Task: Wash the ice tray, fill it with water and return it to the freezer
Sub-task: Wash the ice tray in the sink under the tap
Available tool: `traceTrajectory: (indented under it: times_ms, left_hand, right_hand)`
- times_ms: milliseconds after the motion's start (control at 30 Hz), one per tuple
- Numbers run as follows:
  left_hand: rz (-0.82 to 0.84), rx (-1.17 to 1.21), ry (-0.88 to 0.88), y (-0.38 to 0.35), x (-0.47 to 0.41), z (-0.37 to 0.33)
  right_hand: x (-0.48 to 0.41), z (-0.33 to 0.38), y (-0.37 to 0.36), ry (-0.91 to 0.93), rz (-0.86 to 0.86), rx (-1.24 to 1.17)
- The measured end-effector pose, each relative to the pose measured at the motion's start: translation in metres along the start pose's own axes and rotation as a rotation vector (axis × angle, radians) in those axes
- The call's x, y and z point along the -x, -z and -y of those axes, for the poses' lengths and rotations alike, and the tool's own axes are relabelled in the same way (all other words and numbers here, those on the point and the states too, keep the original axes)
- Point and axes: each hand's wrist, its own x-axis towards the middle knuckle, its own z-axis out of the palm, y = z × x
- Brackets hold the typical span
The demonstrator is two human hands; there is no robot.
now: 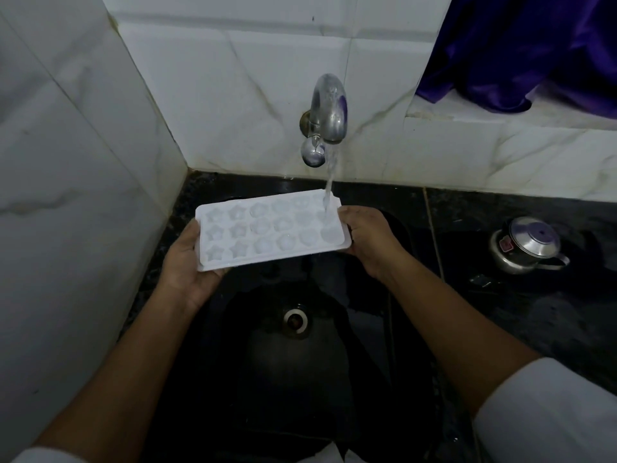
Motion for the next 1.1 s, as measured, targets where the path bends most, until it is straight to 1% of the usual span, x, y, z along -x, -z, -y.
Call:
traceTrajectory:
  times_ms: [300,433,733,933,1100]
  left_hand:
    - [0.076,-0.019,0.046,-0.054,-0.010,0.023]
    - [0.094,-0.045,0.085,-0.072,-0.012,0.040]
    - [0.213,-0.081,0.171,-0.110,-0.015,0.067]
    - [0.234,-0.110,0.188,-0.108,-0.014,0.087]
    - [0.203,-0.141,0.152,-0.077,-0.004,0.090]
  right_hand:
    - [-0.001,0.011,0.049,0.039,-0.146,-0.011]
    - [0.006,0.008,0.075,0.057,-0.176,-0.034]
    - [0.020,0.005,0.123,0.072,-0.264,-0.073]
    - [0.035,-0.005,0.138,0.071,-0.248,-0.105]
    - [0.038,-0.029,0.126,0.016,-0.216,-0.062]
